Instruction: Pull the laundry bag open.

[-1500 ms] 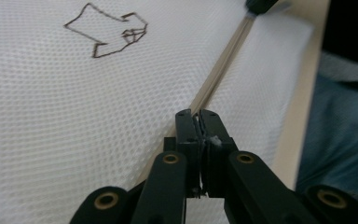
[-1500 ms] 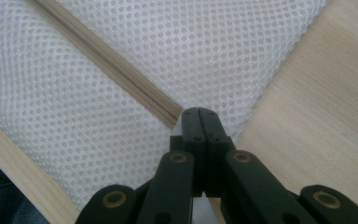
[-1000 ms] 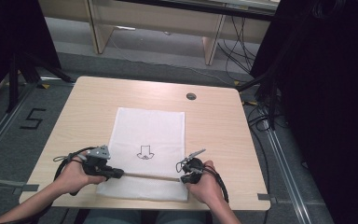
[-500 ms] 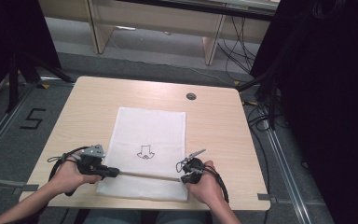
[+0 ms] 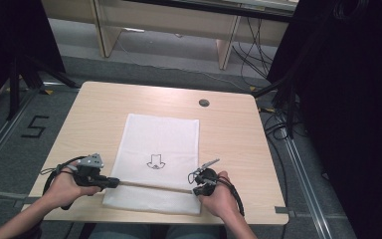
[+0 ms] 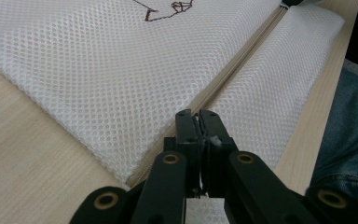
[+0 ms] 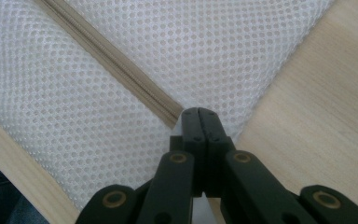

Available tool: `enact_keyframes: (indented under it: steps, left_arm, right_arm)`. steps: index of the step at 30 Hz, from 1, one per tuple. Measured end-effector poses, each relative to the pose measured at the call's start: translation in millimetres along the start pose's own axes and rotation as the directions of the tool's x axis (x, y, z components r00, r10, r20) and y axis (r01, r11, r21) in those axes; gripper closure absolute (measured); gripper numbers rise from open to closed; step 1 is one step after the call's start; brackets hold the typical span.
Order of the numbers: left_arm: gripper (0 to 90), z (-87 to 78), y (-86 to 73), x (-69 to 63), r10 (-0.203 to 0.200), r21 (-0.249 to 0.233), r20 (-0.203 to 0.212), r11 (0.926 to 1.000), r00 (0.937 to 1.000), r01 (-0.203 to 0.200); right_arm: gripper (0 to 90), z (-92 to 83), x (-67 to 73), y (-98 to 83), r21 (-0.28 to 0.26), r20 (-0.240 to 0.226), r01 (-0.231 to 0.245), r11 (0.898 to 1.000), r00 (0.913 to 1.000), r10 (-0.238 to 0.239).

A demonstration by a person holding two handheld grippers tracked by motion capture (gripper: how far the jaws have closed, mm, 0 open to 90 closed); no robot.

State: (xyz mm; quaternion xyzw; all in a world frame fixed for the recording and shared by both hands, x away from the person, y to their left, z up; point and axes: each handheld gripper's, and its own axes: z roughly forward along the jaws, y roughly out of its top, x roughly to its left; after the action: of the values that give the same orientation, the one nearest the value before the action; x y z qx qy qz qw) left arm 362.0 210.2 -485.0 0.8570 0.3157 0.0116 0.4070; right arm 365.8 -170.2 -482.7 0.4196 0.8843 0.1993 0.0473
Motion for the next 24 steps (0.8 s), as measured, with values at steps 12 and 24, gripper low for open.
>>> enact_keyframes:
  steps: [12,24]
  left_arm:
    - [87.4,-9.9,-6.0,9.7,-0.056,-0.015,-0.019,0.9984,0.9983,0.055]
    - [87.4,-19.9,-17.4,19.5,-0.083,0.022,-0.088,0.9961,0.9927,0.085]
  right_arm:
    - [90.0,-0.4,-0.2,-0.9,-0.001,-0.003,-0.005,1.0,1.0,0.004]
    - [90.0,-0.7,-0.8,-0.5,0.01,-0.01,-0.026,1.0,0.9996,0.026]
